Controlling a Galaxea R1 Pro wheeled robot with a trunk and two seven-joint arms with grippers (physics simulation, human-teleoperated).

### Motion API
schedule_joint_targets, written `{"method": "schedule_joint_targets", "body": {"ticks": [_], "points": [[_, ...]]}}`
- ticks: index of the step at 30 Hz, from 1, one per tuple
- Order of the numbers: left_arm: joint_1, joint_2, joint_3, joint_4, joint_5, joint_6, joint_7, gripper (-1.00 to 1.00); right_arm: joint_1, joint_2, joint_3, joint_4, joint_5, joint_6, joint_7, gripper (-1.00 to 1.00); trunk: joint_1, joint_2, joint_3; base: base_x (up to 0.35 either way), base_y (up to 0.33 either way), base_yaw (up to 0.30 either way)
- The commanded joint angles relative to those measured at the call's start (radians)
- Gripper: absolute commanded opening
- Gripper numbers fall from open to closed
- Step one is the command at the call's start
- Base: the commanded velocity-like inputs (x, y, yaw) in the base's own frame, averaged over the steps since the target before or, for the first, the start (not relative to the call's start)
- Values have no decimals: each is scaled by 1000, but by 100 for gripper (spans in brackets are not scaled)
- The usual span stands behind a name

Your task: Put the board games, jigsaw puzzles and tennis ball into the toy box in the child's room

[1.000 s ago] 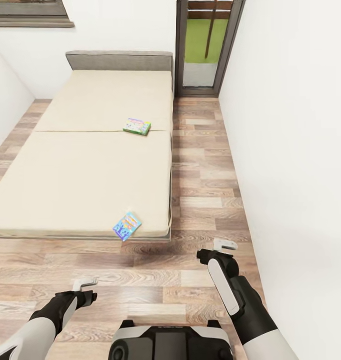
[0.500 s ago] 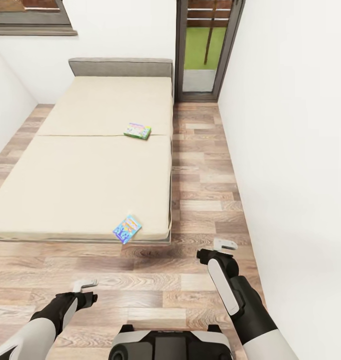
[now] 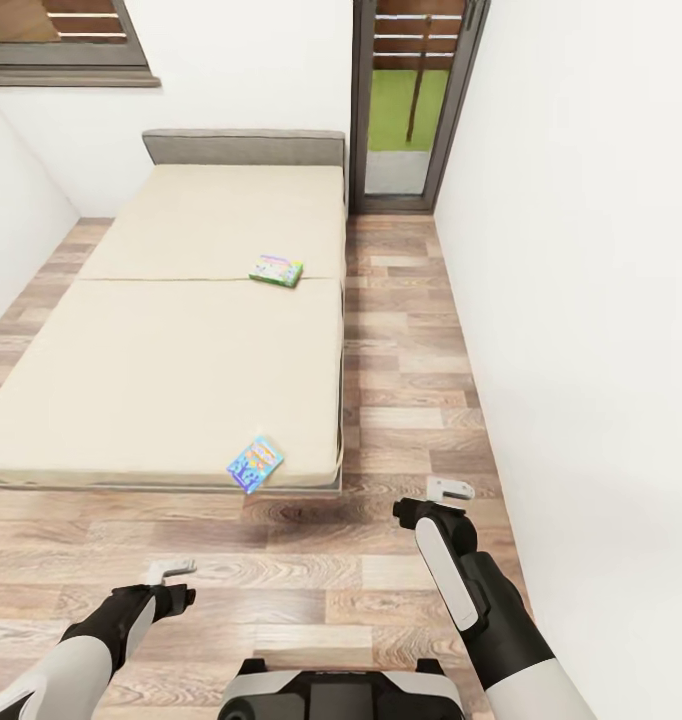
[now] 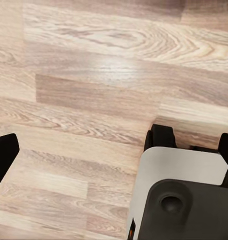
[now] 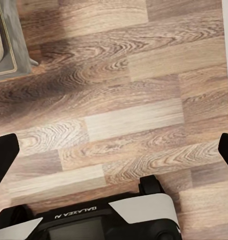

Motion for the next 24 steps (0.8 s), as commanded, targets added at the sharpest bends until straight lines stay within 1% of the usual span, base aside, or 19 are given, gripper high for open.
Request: {"method": "schedule_joint_targets", "body": {"ticks": [1, 15, 24], "points": [[0, 0, 8, -2, -10, 5, -7, 100, -1, 0, 1, -1, -10, 2, -10, 100, 1, -2, 0, 0, 0, 0], [0, -1, 8, -2, -10, 5, -8, 100, -1, -2, 1, -2, -10, 2, -10, 100, 1, -2, 23, -4, 0, 0], [0, -1, 8, -2, -10, 5, -8, 100, -1, -2, 1, -2, -9, 2, -10, 100, 1, -2, 38, -121, 0, 0]]}}
